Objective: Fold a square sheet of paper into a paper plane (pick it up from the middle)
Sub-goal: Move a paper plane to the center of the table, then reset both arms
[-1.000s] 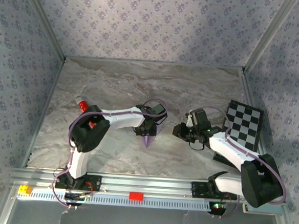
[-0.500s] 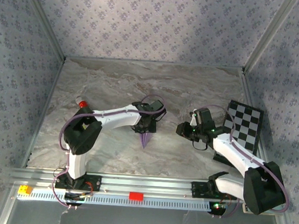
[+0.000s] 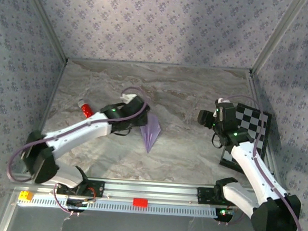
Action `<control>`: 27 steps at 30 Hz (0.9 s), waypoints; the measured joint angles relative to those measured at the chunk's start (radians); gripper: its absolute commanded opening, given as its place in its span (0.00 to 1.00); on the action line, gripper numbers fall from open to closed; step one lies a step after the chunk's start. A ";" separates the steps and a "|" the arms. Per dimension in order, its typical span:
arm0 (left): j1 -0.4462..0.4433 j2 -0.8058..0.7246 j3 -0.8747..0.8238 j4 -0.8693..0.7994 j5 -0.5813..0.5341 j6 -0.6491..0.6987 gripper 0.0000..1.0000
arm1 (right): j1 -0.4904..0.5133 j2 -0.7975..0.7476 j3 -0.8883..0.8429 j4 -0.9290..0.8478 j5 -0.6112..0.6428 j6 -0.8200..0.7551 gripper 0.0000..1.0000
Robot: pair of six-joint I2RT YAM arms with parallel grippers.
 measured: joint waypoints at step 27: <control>0.711 -0.116 -0.732 1.032 -0.042 0.738 1.00 | -0.295 0.528 -0.386 1.066 -0.171 -0.404 1.00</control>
